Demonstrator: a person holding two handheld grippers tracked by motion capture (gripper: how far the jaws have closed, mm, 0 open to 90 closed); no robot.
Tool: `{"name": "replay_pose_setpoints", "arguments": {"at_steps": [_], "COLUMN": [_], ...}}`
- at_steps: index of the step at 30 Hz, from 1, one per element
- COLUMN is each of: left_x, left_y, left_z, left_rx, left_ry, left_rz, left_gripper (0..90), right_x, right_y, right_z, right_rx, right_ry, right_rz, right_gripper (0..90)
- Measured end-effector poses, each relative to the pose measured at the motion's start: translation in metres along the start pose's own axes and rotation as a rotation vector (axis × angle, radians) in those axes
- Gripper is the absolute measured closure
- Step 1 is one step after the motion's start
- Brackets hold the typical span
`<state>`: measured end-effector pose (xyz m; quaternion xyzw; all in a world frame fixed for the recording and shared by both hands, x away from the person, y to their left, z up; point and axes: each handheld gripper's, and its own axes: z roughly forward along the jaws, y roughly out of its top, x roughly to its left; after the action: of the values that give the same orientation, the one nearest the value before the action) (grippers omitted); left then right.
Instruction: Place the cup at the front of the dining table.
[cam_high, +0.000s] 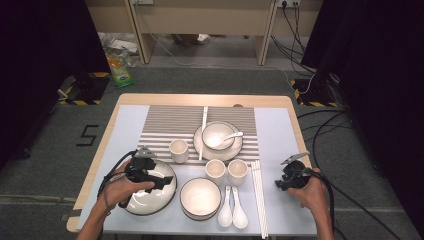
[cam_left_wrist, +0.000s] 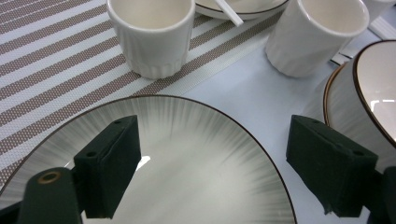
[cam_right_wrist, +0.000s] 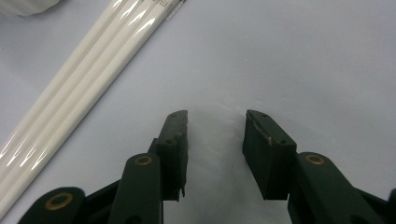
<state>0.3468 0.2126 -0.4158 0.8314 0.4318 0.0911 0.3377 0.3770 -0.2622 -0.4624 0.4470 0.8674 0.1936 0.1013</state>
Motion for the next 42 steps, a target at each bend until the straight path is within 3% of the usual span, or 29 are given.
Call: {"name": "replay_pose_setpoints", "arguments": {"at_steps": [6, 12, 16, 26, 37, 42], "left_x": [-0.002, -0.002, -0.001, -0.004, -0.006, -0.005], "left_y": [-0.007, -0.017, -0.026, -0.042, -0.057, -0.065], "left_z": [-0.003, -0.004, -0.005, -0.01, -0.015, -0.015], "left_rx": [-0.012, -0.023, -0.025, -0.062, -0.077, -0.09], "left_ry": [-0.005, -0.018, 0.004, -0.011, 0.022, 0.016], "left_rz": [0.001, -0.003, -0.002, -0.017, -0.016, -0.027], "left_gripper": [17.2, 17.1, 17.1, 15.9, 15.8, 15.8], "right_x": [0.0, -0.001, 0.0, 0.0, 0.0, 0.0], "right_y": [0.0, -0.005, -0.008, -0.014, -0.018, -0.02], "right_z": [0.0, 0.0, 0.0, 0.0, 0.0, 0.0], "right_rx": [0.0, -0.037, -0.056, -0.097, -0.125, -0.14], "right_ry": [0.0, 0.003, -0.004, -0.003, 0.001, -0.001], "right_rz": [0.001, 0.004, 0.007, 0.01, 0.013, 0.002], "right_gripper": [59.6, 59.5, 59.5, 59.4, 59.4, 59.4]}}
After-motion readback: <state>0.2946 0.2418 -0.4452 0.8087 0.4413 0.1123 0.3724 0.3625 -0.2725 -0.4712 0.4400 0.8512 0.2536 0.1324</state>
